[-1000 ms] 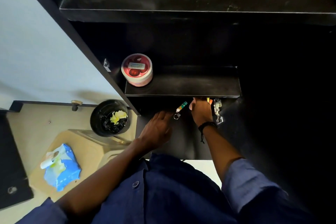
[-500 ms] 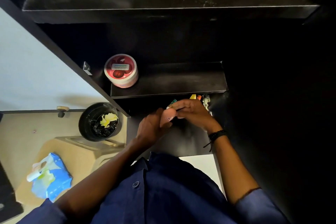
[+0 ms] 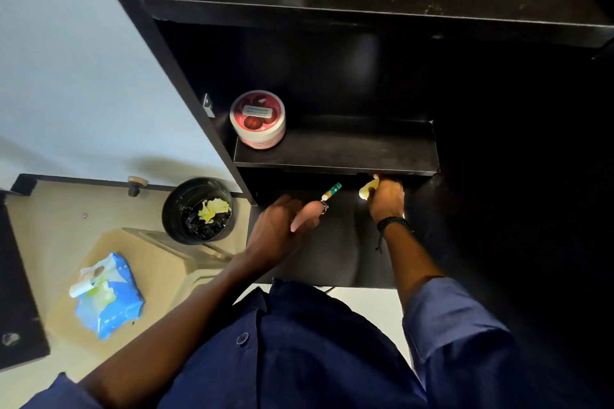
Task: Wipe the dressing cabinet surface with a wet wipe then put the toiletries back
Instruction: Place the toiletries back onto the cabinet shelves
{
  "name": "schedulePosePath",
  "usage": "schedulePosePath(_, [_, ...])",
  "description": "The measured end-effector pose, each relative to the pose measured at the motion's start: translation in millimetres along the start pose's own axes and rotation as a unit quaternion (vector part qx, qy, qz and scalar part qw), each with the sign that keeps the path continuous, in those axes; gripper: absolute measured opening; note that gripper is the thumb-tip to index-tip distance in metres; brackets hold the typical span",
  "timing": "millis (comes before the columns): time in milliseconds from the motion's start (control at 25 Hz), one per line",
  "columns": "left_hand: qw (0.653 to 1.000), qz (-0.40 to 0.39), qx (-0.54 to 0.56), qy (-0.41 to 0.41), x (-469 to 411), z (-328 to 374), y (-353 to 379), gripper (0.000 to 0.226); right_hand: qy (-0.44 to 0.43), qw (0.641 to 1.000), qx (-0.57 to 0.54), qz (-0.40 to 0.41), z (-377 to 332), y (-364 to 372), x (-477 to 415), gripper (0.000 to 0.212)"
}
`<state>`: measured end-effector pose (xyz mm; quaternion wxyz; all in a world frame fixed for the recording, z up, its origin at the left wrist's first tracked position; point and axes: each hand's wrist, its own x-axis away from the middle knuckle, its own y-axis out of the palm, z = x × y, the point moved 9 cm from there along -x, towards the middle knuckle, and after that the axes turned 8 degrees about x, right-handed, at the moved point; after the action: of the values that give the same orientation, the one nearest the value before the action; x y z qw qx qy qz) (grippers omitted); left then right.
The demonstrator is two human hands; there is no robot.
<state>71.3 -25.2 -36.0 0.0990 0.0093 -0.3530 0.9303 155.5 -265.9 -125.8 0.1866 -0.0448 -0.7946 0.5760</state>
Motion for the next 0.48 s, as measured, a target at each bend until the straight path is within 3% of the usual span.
schedulePosePath(240, [0.998,0.039,0.048,0.007,16,14,-23,0.026,-0.076,0.993,-0.090,0.020,-19,-33,57,0.041])
schedulePosePath(480, [0.991,0.058,0.116,0.033,26,43,-58,0.030,-0.172,0.977,-0.119,0.046,-47,-85,120,0.032])
